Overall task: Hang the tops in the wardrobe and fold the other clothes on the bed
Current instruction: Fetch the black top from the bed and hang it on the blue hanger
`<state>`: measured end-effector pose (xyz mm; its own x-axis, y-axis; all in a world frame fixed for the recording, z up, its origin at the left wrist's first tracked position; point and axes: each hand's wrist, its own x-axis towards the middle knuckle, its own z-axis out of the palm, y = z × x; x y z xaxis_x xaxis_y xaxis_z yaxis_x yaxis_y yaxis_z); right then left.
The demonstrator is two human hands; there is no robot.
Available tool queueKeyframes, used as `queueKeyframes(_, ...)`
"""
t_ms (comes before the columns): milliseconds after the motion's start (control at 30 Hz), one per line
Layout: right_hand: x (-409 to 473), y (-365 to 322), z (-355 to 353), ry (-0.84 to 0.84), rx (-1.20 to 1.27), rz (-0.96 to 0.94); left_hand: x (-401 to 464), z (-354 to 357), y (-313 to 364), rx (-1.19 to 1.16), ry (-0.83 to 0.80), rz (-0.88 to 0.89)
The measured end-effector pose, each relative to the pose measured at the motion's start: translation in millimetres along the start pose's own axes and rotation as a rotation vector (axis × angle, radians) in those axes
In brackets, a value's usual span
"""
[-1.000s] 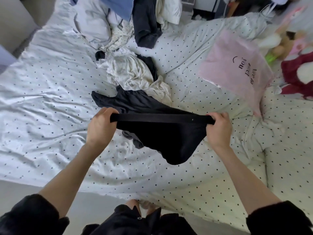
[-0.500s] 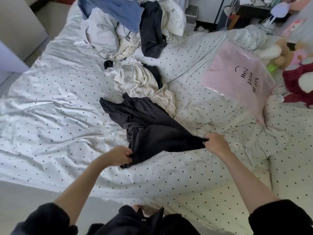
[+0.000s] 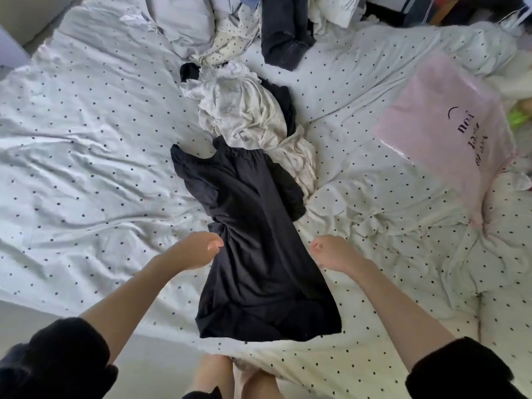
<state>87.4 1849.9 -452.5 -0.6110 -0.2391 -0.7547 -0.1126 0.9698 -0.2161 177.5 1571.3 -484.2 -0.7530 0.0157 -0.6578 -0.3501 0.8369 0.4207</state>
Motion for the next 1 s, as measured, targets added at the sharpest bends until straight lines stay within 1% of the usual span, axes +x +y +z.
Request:
queueKeyframes(100,59,-40,-14,0.065,-0.055,-0.116,50,-18,-25,0.017,0.26,-0.024)
queueKeyframes(167,100,-65,-18,0.114,-0.088,-0.194,89,-37,-43,0.112,0.417,-0.026)
queueKeyframes(233,125,-86,-18,0.158,-0.089,-0.259,119,-56,-57,0.227,0.528,-0.025)
queueKeyframes(333,155,-110,-13,0.173,-0.074,-0.325,158,-82,-82,0.359,0.593,-0.089)
queueKeyframes(433,170,-125,-9,0.162,-0.096,-0.369,170,-99,-98,0.401,0.565,-0.226)
queueKeyframes(467,171,-130,-9,0.154,-0.094,-0.379,167,-102,-102,0.372,0.549,-0.225)
queueKeyframes(500,171,-133,-10,0.162,-0.09,-0.393,163,-100,-101,0.292,0.543,-0.167)
queueKeyframes(567,165,-143,-15,0.185,-0.061,-0.412,142,-100,-97,0.06,0.514,-0.002)
queueKeyframes(600,162,-147,-17,0.216,-0.034,-0.422,130,-97,-91,-0.008,0.511,0.08)
queueKeyframes(667,155,-159,-20,0.327,0.133,-0.401,101,-92,-76,-0.011,0.58,0.242)
queueKeyframes(700,144,-166,-20,0.348,0.308,-0.333,79,-87,-67,0.013,0.602,0.302)
queueKeyframes(733,136,-173,-20,0.322,0.51,-0.226,62,-80,-58,0.027,0.623,0.358)
queueKeyframes(767,129,-179,-20,0.239,0.682,-0.102,48,-74,-50,0.026,0.617,0.392)
queueKeyframes(833,105,-186,-16,-0.017,0.837,0.079,17,-59,-34,-0.006,0.555,0.398)
queueKeyframes(867,90,-187,-11,-0.123,0.831,0.115,0,-50,-27,-0.018,0.515,0.389)
queueKeyframes(900,78,-185,-5,-0.193,0.816,0.127,-12,-41,-21,-0.025,0.473,0.381)
queueKeyframes(1000,51,-176,15,-0.262,0.746,0.139,-44,-22,-9,-0.058,0.421,0.382)
